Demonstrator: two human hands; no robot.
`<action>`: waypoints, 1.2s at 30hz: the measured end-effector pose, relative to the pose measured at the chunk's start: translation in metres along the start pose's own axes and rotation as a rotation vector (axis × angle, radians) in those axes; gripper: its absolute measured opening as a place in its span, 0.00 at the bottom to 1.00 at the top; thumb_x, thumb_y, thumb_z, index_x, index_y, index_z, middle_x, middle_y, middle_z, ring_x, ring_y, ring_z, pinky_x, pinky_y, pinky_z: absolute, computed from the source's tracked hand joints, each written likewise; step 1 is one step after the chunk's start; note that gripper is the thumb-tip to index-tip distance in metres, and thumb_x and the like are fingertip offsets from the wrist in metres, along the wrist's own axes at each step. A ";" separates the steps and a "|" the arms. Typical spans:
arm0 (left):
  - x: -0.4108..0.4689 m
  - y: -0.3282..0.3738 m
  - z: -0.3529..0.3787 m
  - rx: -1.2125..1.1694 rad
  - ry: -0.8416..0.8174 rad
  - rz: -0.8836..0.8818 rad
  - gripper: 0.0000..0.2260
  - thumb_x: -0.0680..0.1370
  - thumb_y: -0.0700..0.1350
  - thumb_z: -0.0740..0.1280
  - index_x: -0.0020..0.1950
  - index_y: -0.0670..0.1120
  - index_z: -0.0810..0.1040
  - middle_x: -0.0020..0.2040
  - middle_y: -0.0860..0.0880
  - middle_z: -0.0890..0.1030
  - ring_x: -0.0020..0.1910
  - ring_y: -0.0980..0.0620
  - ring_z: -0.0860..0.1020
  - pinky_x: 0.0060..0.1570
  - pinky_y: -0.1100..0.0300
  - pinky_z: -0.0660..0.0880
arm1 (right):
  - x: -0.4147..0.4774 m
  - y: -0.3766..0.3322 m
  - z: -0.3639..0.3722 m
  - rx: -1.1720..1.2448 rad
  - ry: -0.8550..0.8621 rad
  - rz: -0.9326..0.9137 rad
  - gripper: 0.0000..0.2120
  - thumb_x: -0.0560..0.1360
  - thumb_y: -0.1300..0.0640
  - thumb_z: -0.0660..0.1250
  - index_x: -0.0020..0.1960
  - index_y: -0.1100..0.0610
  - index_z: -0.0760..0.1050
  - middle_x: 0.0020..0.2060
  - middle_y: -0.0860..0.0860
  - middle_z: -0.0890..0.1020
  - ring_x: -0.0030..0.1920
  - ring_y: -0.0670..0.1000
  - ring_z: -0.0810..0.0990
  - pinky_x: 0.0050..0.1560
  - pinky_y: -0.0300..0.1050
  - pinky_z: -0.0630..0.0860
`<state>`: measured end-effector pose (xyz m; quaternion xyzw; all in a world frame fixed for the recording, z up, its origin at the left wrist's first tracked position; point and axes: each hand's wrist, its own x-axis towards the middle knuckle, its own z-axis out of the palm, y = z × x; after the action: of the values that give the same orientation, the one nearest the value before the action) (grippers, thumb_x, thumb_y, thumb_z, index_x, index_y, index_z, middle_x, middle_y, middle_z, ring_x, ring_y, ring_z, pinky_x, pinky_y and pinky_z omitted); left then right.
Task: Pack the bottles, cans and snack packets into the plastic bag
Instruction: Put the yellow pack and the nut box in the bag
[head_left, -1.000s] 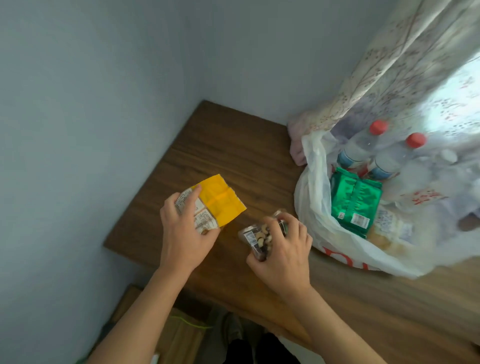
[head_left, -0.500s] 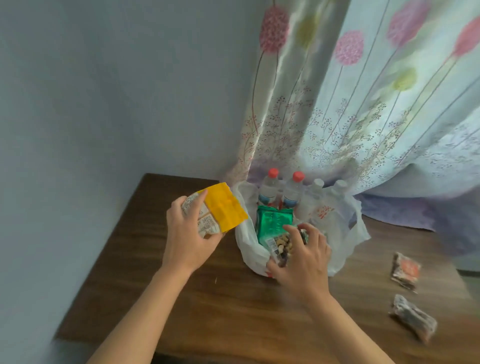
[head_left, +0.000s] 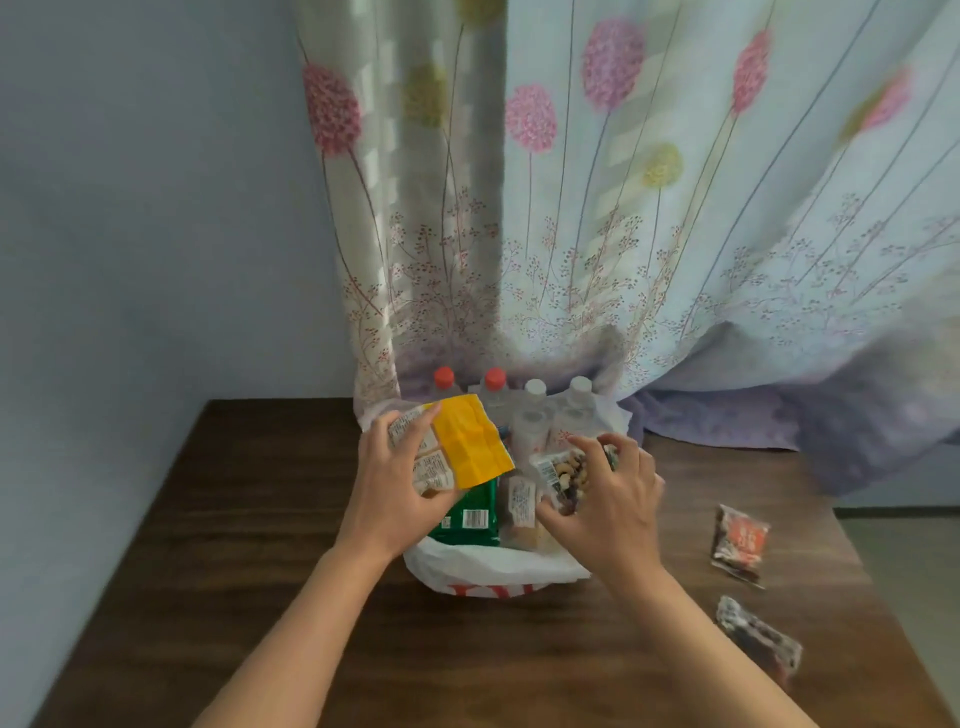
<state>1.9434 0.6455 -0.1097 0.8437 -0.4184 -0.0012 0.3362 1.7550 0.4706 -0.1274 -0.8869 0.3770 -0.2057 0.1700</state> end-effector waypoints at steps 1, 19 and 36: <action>0.003 0.002 0.006 -0.012 0.002 0.000 0.43 0.68 0.54 0.82 0.79 0.57 0.64 0.72 0.48 0.62 0.74 0.47 0.63 0.68 0.51 0.68 | 0.004 0.005 0.000 0.017 0.000 0.020 0.37 0.63 0.34 0.70 0.69 0.45 0.72 0.64 0.51 0.69 0.67 0.58 0.68 0.62 0.61 0.69; 0.046 -0.041 0.064 -0.002 -0.184 -0.103 0.44 0.67 0.56 0.80 0.79 0.63 0.62 0.67 0.53 0.61 0.71 0.45 0.65 0.67 0.42 0.73 | 0.028 0.020 0.049 0.026 -0.155 0.139 0.38 0.65 0.32 0.68 0.70 0.47 0.71 0.67 0.52 0.69 0.69 0.58 0.66 0.68 0.59 0.66; 0.066 -0.081 0.089 0.061 -0.434 0.073 0.52 0.63 0.72 0.75 0.81 0.67 0.53 0.78 0.50 0.58 0.77 0.46 0.57 0.76 0.38 0.59 | 0.053 0.016 0.094 -0.060 -0.292 0.236 0.50 0.66 0.27 0.70 0.81 0.44 0.58 0.78 0.55 0.59 0.80 0.59 0.54 0.78 0.63 0.56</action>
<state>2.0181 0.5829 -0.2056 0.8177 -0.5112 -0.1577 0.2125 1.8251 0.4342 -0.2030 -0.8617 0.4557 -0.0423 0.2192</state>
